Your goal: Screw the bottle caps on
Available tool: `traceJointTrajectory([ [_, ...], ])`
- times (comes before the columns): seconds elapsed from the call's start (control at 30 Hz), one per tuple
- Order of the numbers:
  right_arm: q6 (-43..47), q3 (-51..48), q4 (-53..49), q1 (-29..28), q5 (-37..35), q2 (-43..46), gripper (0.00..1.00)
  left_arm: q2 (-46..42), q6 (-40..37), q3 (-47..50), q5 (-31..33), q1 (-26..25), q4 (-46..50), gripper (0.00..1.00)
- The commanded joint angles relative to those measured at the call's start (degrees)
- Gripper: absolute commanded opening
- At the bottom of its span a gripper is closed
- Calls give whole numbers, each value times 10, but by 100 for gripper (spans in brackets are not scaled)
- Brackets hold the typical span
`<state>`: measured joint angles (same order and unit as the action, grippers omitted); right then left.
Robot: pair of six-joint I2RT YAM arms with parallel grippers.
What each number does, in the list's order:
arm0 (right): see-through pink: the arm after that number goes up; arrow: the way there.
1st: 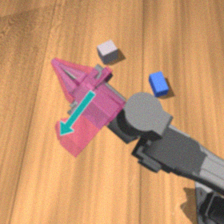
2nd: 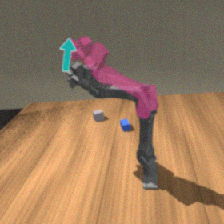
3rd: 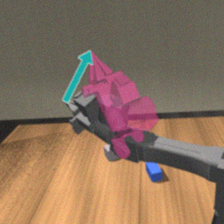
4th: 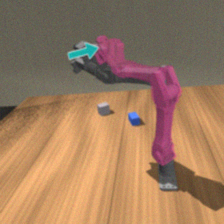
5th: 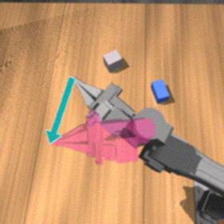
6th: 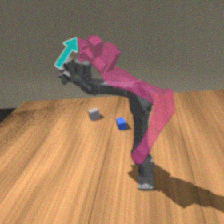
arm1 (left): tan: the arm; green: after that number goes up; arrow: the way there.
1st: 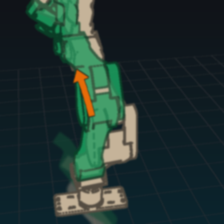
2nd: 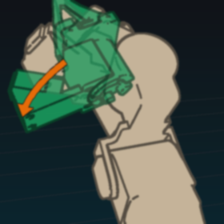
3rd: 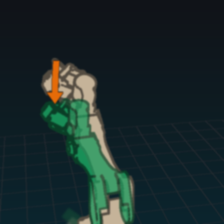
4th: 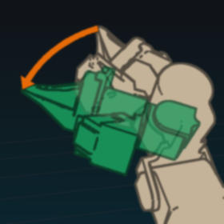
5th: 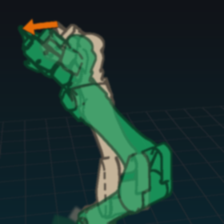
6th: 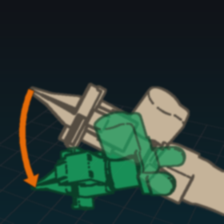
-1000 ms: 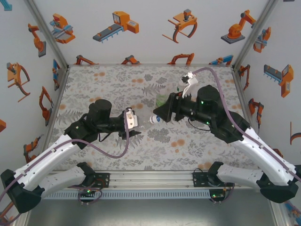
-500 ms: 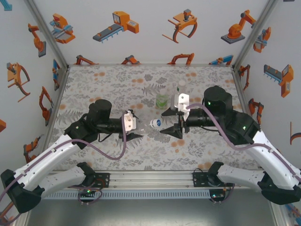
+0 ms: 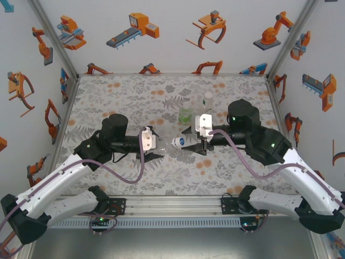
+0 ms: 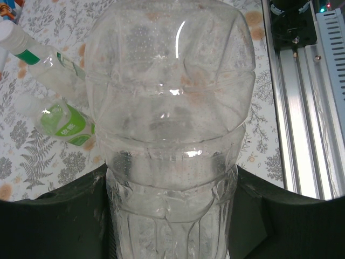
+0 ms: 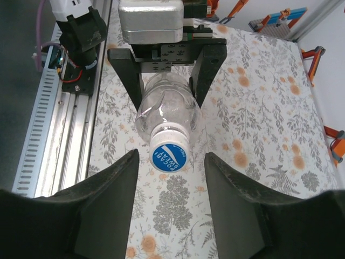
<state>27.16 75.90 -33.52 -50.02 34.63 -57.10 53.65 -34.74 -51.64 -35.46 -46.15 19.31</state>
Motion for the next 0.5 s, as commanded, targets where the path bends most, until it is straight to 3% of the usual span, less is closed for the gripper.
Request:
traceJointTrajectory([
  [0.0,11,-8,21,-1,-4,-2,47,-3,-7,-17,-15,-3,4,0],
  [0.47,-21,-19,41,-3,-6,-10,41,-2,-5,-17,-12,-3,4,0],
])
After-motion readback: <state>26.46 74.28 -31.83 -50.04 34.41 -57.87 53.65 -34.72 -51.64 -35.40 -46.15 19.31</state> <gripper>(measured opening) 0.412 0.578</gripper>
